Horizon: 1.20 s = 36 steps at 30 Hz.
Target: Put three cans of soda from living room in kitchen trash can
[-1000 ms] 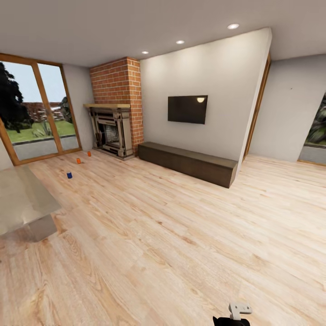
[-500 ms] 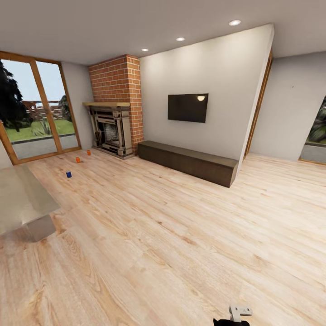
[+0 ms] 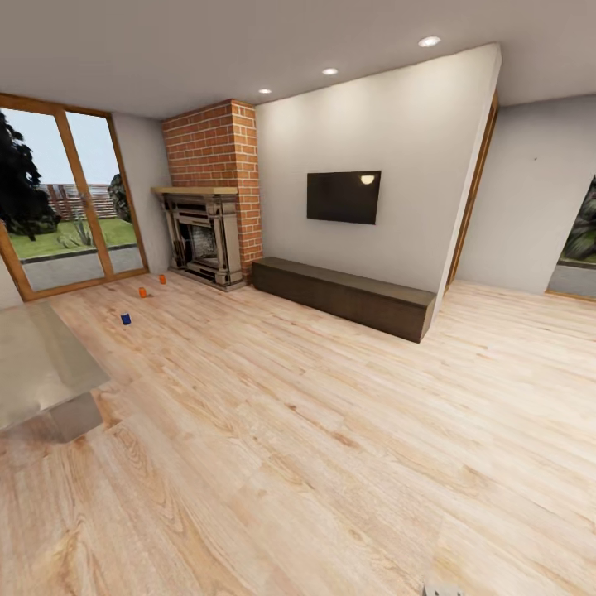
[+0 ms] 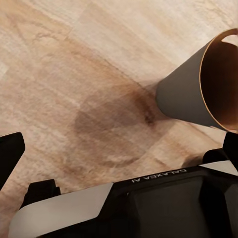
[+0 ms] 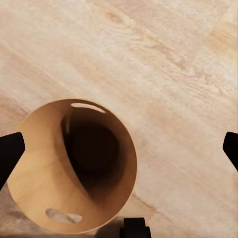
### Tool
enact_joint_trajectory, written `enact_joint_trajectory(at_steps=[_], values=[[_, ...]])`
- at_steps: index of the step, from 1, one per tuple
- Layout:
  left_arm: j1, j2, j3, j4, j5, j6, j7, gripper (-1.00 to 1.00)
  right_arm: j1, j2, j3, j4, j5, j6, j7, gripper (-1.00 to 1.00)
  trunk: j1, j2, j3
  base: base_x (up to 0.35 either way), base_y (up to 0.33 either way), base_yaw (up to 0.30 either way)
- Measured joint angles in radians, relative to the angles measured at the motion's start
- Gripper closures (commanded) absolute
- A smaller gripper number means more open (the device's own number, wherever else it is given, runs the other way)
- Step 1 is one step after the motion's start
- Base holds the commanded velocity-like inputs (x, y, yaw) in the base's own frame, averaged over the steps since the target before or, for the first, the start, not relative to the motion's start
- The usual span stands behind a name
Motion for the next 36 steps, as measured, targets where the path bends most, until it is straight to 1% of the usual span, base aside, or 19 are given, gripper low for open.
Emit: enact_joint_trajectory(at_steps=[11, 18, 27, 36], values=[[-0.001, 0.000, -0.002, 0.004, 0.001, 0.000, 0.000, -1.00, 0.000, 0.000, 0.002, 0.007, 0.003, -0.010, 0.001, -1.00, 0.000, 0.000, 0.000, 0.000, 0.000, 0.000], [-0.001, 0.001, -0.002, 0.005, 0.002, 0.000, 0.000, -1.00, 0.000, 0.006, 0.009, 0.000, 0.006, -0.009, 0.003, -1.00, 0.000, 0.000, 0.000, 0.000, 0.000, 0.000], [-0.001, 0.001, -0.004, 0.005, 0.001, -0.001, 0.000, -1.00, 0.000, 0.005, 0.012, -0.003, 0.009, -0.008, 0.004, -1.00, 0.000, 0.000, -0.009, 0.000, 0.000, 0.000], [-0.001, 0.001, -0.005, 0.006, 0.000, -0.002, 0.000, -1.00, 0.000, 0.004, 0.010, -0.001, 0.006, -0.003, 0.002, -1.00, 0.000, 0.000, -0.011, 0.000, 0.000, 0.000]])
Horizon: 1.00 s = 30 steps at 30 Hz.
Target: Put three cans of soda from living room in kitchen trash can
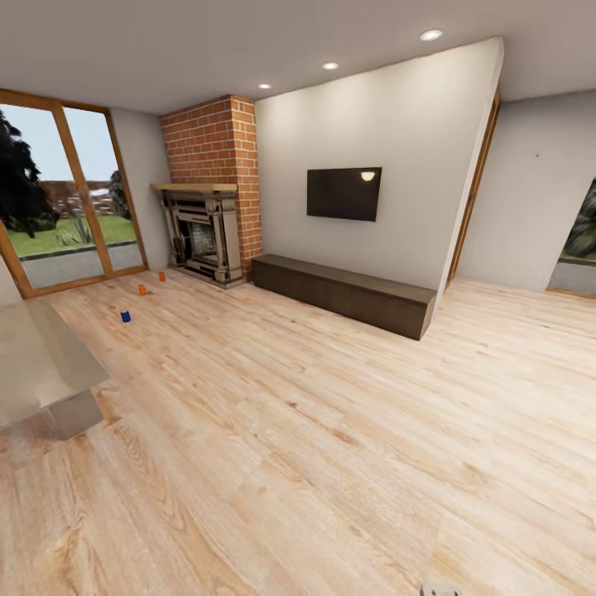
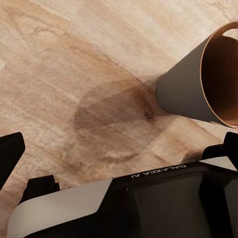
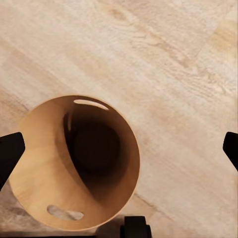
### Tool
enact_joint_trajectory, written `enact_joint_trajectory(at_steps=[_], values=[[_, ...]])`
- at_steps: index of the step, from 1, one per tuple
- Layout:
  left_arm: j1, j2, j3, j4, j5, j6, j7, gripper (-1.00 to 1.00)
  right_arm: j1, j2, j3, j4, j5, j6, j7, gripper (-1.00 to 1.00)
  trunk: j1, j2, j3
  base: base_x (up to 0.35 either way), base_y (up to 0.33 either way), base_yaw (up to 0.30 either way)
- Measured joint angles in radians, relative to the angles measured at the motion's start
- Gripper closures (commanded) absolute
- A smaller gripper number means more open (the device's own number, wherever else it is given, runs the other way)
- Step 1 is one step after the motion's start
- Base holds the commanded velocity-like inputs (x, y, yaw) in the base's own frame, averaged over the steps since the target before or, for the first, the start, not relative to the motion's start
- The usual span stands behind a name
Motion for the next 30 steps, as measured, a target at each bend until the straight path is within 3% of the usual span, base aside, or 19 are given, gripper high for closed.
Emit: enact_joint_trajectory(at_steps=[30], values=[[-0.001, -0.001, 0.000, 0.000, 0.000, 0.000, 0.000, -1.00, -0.003, 0.002, -0.008, 0.011, -0.008, 0.009, 0.000, -1.00, 0.000, 0.000, -0.008, 0.000, 0.000, 0.000]])
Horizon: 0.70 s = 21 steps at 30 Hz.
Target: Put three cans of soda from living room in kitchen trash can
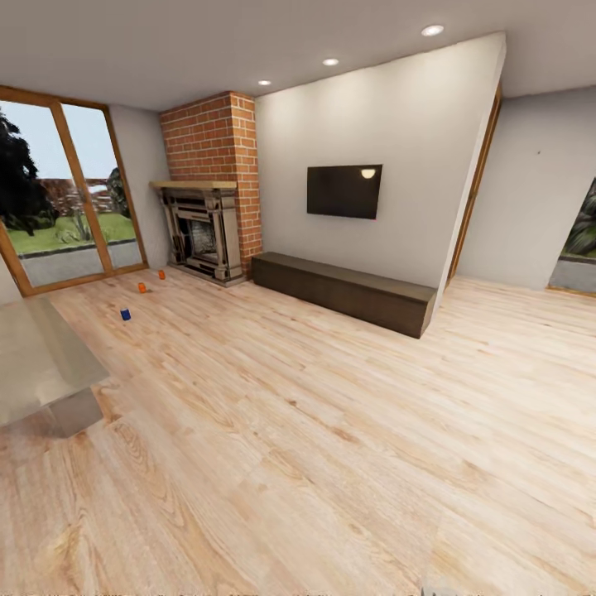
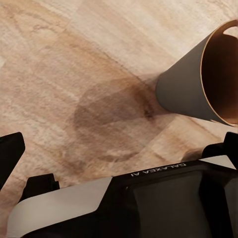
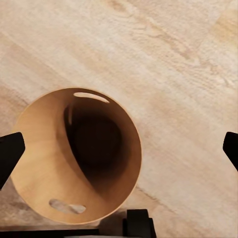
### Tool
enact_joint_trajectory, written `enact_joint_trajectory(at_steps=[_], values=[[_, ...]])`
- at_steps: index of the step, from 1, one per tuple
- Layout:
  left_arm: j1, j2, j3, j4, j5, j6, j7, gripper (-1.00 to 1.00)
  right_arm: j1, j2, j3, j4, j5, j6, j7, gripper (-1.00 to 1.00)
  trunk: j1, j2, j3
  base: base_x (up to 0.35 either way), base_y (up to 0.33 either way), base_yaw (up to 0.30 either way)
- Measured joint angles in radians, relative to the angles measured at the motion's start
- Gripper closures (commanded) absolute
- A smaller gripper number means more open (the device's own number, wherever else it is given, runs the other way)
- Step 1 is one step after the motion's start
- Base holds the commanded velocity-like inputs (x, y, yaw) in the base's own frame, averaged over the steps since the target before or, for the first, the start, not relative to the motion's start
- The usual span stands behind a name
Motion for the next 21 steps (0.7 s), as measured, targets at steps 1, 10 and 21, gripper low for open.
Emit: enact_joint_trajectory(at_steps=[1, 10, 21], values=[[0.000, 0.000, 0.000, 0.000, 0.000, 0.000, 0.000, -1.00, 0.000, -0.001, 0.000, 0.000, 0.000, 0.000, 0.000, -1.00, 0.000, 0.000, -0.001, 0.000, 0.000, 0.000], [0.001, -0.001, -0.001, -0.005, 0.002, 0.001, -0.001, -1.00, 0.000, -0.003, -0.001, 0.000, 0.000, 0.001, 0.000, -1.00, 0.000, 0.000, -0.015, 0.000, 0.000, 0.000], [0.002, -0.002, 0.004, -0.031, 0.004, 0.005, -0.002, -1.00, -0.001, -0.005, -0.001, 0.000, 0.000, 0.001, 0.000, -1.00, 0.000, 0.000, -0.033, 0.000, 0.000, 0.000]])
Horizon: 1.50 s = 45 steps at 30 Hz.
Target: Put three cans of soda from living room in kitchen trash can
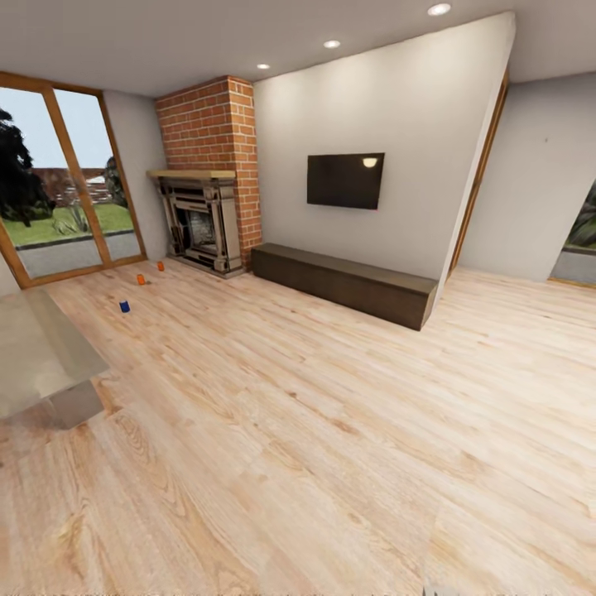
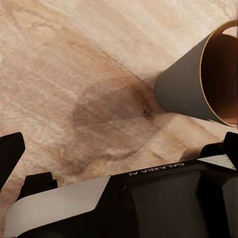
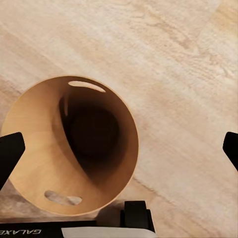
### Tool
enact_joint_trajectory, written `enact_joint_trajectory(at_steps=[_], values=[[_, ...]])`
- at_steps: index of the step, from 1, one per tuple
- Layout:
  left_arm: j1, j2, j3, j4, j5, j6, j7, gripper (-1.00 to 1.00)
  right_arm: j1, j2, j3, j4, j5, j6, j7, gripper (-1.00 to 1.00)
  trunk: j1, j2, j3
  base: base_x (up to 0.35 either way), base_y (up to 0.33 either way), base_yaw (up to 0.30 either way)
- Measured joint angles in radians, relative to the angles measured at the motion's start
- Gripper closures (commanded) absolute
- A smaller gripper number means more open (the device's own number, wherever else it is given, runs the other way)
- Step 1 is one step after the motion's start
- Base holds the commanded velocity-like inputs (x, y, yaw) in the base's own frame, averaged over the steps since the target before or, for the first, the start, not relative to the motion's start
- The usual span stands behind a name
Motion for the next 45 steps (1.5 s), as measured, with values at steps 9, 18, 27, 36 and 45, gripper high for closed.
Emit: enact_joint_trajectory(at_steps=[9, 18, 27, 36, 45], values=[[0.005, 0.001, 0.004, -0.115, 0.005, 0.020, -0.001, -1.00, 0.000, -0.001, 0.000, -0.001, 0.000, 0.000, 0.000, -1.00, 0.000, 0.000, -0.015, 0.000, 0.000, 0.000], [0.008, 0.003, 0.008, -0.155, 0.008, 0.029, -0.001, -1.00, -0.001, -0.007, -0.001, -0.001, 0.000, -0.002, 0.000, -1.00, 0.000, 0.000, -0.028, 0.000, 0.000, 0.000], [0.008, 0.004, 0.008, -0.160, 0.009, 0.030, -0.001, -1.00, -0.001, -0.017, -0.002, -0.001, 0.000, -0.002, 0.000, -1.00, 0.023, -0.042, -0.050, 0.000, 0.000, 0.000], [0.007, 0.005, 0.009, -0.166, 0.009, 0.028, -0.001, -1.00, -0.002, -0.024, -0.002, -0.001, 0.000, -0.002, -0.009, -1.00, 0.057, -0.105, -0.079, 0.000, 0.000, 0.000], [0.007, 0.005, 0.010, -0.167, 0.009, 0.027, 0.000, -1.00, -0.002, -0.026, -0.002, -0.001, 0.001, -0.002, -0.015, -1.00, 0.092, -0.168, -0.107, 0.000, 0.000, 0.000]])
